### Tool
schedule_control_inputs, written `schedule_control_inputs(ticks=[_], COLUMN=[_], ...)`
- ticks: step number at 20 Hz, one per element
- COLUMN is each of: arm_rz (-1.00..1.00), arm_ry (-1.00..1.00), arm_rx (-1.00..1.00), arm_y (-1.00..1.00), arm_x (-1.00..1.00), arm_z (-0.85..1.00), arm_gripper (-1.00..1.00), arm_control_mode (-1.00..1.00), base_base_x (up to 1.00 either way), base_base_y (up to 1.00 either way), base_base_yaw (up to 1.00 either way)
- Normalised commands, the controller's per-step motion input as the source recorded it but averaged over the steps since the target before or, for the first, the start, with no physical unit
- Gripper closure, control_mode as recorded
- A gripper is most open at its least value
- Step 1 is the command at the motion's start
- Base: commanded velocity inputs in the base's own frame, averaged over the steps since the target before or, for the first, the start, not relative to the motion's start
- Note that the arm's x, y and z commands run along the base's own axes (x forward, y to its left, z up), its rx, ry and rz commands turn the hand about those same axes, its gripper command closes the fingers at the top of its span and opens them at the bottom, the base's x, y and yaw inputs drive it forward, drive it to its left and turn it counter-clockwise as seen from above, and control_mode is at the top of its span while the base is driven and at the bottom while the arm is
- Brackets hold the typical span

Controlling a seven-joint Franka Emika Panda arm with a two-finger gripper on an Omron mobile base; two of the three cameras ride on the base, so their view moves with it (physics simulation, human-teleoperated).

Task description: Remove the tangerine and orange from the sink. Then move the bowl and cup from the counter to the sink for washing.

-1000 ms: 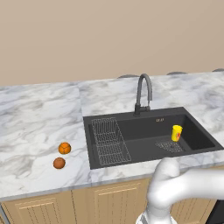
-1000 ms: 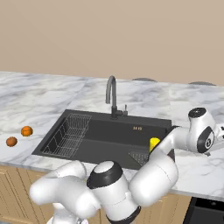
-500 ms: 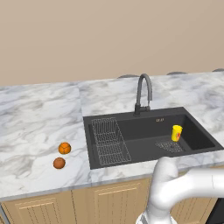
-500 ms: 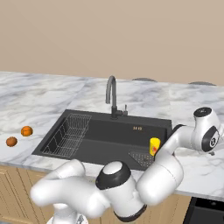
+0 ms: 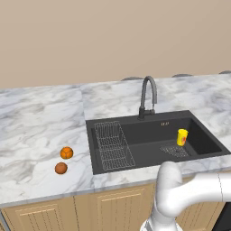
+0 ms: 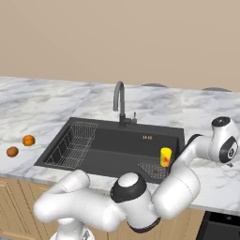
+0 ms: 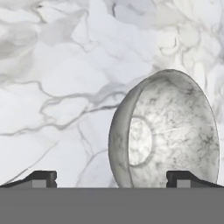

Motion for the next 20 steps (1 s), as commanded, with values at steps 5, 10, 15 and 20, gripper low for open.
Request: schedule_control_inputs(ticks=[5, 10, 15, 20], arm_rz=[0.0, 0.0, 0.0, 0.0], arm_ry=[0.0, 0.0, 0.0, 0.0], arm_rx=[0.0, 0.0, 0.0, 0.0], arm_y=[-0.19, -0.19, -0.18, -0.12], arm_x=[0.14, 0.08, 0.08, 0.04], arm_z=[-0.11, -0.1, -0.09, -0.11], arm_gripper=[-1.0, -1.0, -1.0, -1.0], arm_control_mode=[-1.0, -1.0, -1.0, -1.0], base_base_x=[0.0, 0.0, 0.0, 0.0], base_base_y=[0.0, 0.0, 0.0, 0.0], base_base_yaw=[0.0, 0.0, 0.0, 0.0])
